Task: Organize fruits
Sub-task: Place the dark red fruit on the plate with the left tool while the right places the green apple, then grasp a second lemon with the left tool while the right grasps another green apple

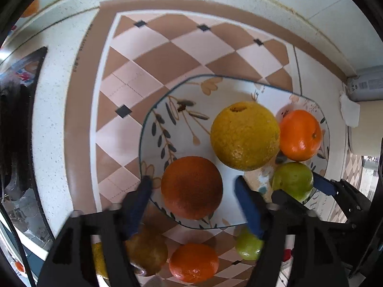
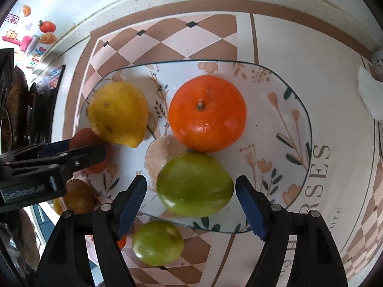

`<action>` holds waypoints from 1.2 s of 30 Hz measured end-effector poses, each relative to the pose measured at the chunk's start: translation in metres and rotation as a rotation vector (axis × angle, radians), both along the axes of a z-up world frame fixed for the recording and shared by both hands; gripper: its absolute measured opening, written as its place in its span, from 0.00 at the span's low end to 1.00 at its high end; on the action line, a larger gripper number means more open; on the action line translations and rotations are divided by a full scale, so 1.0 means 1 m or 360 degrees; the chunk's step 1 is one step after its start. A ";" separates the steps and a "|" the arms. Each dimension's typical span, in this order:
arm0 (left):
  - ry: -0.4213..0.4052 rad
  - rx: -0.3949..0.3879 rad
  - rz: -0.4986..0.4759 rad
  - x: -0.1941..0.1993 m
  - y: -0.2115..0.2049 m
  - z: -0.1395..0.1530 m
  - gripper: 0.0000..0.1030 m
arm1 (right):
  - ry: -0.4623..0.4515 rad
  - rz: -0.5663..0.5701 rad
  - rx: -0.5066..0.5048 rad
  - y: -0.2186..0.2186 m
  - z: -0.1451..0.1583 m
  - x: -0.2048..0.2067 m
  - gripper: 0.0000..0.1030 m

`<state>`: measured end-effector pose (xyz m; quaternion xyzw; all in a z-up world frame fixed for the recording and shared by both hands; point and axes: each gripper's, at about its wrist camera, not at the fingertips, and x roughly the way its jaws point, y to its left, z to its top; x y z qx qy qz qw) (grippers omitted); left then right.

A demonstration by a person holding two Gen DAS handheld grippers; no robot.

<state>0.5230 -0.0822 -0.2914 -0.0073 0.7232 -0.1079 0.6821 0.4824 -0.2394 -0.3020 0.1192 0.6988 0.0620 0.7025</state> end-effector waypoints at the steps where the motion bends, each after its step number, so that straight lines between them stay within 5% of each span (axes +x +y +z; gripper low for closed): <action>1: -0.0025 0.0003 0.0005 -0.001 0.001 0.005 0.80 | -0.0005 -0.0013 0.0002 -0.002 0.003 -0.002 0.77; 5: -0.0081 0.0012 0.0016 -0.013 0.010 0.021 0.82 | -0.0043 -0.0052 -0.0029 -0.011 0.020 -0.010 0.89; 16: -0.0359 0.0149 0.0037 -0.069 0.030 0.083 0.82 | -0.0160 -0.0107 -0.0203 -0.017 0.067 -0.059 0.90; 36: -0.0650 0.0114 0.0011 -0.152 0.028 0.163 0.82 | -0.0393 -0.0148 -0.0193 0.009 0.163 -0.140 0.90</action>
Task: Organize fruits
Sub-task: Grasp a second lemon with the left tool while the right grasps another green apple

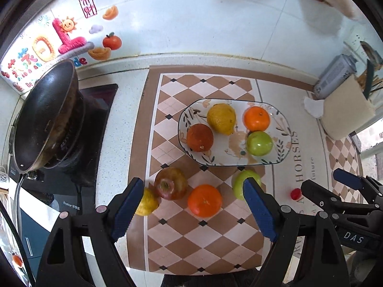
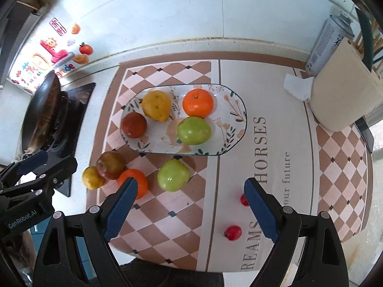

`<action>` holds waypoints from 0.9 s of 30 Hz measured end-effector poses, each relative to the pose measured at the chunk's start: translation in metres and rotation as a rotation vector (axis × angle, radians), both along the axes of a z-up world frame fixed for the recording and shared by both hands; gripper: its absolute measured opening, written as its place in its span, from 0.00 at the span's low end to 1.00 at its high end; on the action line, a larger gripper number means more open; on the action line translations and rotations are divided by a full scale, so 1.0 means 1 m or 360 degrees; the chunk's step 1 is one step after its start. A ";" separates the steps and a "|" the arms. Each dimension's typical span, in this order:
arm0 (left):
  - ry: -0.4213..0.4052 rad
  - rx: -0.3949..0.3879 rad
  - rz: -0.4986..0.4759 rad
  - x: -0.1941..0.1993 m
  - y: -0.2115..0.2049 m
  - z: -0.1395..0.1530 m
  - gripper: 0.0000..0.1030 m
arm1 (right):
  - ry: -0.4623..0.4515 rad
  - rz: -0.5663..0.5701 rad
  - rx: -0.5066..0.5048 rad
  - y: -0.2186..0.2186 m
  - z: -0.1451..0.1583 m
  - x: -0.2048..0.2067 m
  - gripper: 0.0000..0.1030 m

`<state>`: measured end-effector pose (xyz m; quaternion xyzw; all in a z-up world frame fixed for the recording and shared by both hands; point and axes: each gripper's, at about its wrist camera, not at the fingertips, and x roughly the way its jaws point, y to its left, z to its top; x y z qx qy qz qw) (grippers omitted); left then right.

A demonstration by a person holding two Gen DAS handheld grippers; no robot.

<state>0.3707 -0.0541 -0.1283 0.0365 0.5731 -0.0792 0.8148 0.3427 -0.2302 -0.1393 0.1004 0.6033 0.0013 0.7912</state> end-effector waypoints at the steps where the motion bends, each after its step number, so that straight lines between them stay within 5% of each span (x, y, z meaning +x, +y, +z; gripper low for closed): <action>1: -0.0008 -0.0008 -0.0001 -0.003 0.001 0.003 0.82 | -0.0008 -0.0001 0.0007 0.001 0.005 -0.004 0.90; 15: -0.0118 -0.0029 -0.0020 -0.033 0.003 0.041 0.82 | -0.0145 -0.0059 0.0017 -0.002 0.050 -0.039 0.90; 27: -0.0081 -0.0011 0.0046 -0.027 0.010 0.026 0.82 | -0.0098 -0.0071 0.0109 -0.001 0.032 -0.037 0.90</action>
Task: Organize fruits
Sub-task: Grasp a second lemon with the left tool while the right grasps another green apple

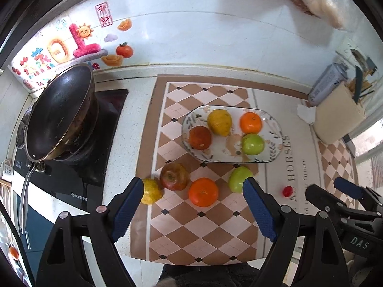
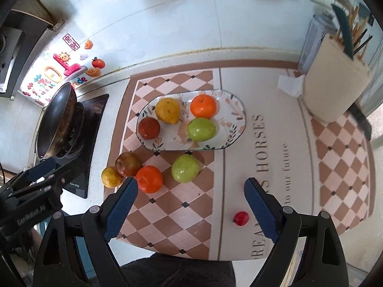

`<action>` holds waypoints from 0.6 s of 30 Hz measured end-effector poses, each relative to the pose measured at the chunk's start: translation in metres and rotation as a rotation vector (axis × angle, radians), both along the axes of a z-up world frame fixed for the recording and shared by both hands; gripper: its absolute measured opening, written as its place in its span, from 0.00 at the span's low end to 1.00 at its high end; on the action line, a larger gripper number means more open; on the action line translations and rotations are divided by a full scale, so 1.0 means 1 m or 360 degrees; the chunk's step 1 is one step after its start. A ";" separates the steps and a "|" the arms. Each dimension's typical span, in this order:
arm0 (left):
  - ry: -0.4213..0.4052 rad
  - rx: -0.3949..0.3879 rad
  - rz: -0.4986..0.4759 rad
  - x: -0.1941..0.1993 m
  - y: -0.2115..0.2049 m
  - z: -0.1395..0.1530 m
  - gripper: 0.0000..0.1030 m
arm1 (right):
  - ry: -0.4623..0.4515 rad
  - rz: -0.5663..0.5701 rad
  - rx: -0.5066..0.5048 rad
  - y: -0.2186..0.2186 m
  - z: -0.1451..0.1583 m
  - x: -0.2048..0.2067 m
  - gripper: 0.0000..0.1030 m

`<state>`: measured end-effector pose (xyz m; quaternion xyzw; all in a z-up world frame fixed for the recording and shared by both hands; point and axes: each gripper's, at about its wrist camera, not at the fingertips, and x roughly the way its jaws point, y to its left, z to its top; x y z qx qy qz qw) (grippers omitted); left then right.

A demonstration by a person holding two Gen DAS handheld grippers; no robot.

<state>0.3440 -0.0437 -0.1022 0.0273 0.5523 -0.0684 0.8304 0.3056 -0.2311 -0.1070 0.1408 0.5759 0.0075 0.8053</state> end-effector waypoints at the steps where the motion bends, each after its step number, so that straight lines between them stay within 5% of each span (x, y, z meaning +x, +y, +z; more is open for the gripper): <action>1: 0.0015 0.0011 0.0015 0.003 0.004 -0.005 0.88 | 0.0015 0.0003 0.0019 0.001 -0.007 0.002 0.90; 3: 0.0025 0.0046 0.0050 0.009 0.012 -0.014 1.00 | 0.0049 0.0014 0.0039 0.003 -0.020 0.007 0.90; 18: 0.0441 0.0175 0.0365 0.055 0.087 -0.128 1.00 | 0.0445 -0.0043 0.0285 0.025 -0.191 0.069 0.84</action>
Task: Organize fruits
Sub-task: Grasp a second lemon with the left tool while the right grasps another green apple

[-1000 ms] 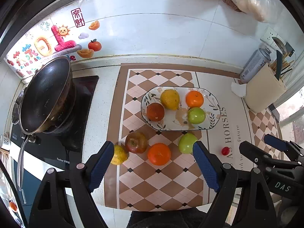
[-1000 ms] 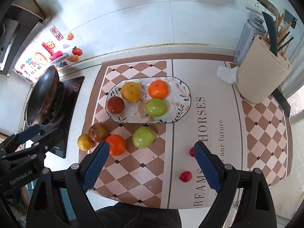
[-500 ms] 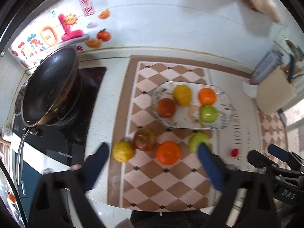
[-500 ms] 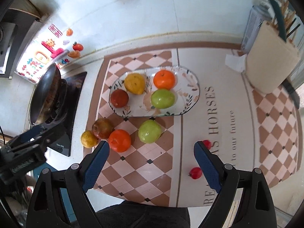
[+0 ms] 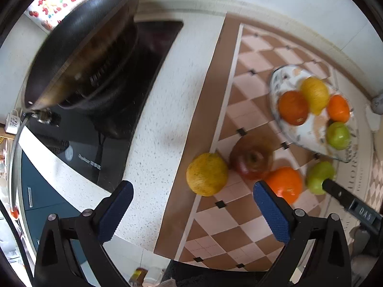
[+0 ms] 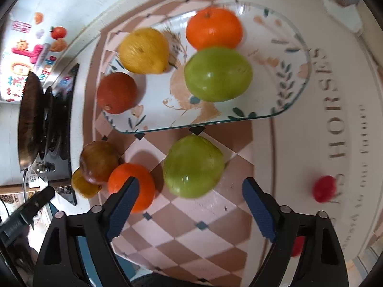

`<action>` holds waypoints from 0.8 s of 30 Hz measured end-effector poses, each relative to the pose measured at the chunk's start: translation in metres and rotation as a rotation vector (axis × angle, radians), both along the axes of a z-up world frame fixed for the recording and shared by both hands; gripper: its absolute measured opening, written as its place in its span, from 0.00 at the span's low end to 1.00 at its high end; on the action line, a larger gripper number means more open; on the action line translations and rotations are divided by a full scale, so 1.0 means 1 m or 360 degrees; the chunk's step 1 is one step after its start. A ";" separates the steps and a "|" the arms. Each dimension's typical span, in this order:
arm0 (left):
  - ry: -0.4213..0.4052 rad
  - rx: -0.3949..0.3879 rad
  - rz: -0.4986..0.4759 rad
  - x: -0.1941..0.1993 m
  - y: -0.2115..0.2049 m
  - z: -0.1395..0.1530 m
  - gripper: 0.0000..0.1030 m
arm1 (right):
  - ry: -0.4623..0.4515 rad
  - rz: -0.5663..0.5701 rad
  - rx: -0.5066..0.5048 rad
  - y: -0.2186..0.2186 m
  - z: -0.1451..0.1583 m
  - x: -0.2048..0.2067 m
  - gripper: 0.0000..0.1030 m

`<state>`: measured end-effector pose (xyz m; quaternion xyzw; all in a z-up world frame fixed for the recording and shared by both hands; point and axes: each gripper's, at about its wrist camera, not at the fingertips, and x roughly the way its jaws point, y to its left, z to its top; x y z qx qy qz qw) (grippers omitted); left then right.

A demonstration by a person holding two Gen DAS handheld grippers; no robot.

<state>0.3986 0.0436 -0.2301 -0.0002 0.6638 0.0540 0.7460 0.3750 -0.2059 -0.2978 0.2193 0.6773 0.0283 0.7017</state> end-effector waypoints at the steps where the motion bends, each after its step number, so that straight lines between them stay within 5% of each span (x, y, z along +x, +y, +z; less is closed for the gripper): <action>1: 0.0026 -0.0001 -0.0009 0.001 0.000 -0.007 1.00 | 0.0016 0.0000 0.0007 0.002 -0.007 0.003 0.81; 7: 0.0203 -0.0064 -0.0033 0.008 0.003 -0.051 1.00 | 0.0042 0.0070 -0.0065 0.014 -0.027 0.013 0.60; 10: 0.0187 -0.0099 -0.0055 0.009 0.002 -0.058 0.97 | 0.0042 0.0134 -0.0094 0.018 -0.025 0.014 0.59; 12: 0.0183 -0.0121 -0.0072 0.009 -0.001 -0.062 0.90 | 0.0057 0.0169 -0.0108 0.020 -0.025 0.010 0.59; 15: 0.0219 -0.0188 -0.0083 0.011 -0.001 -0.070 0.56 | 0.0082 0.0214 -0.0123 0.020 -0.025 -0.003 0.59; 24: 0.0188 -0.0231 -0.0102 0.005 -0.004 -0.074 0.53 | 0.0127 0.0279 -0.0131 0.019 -0.023 -0.022 0.59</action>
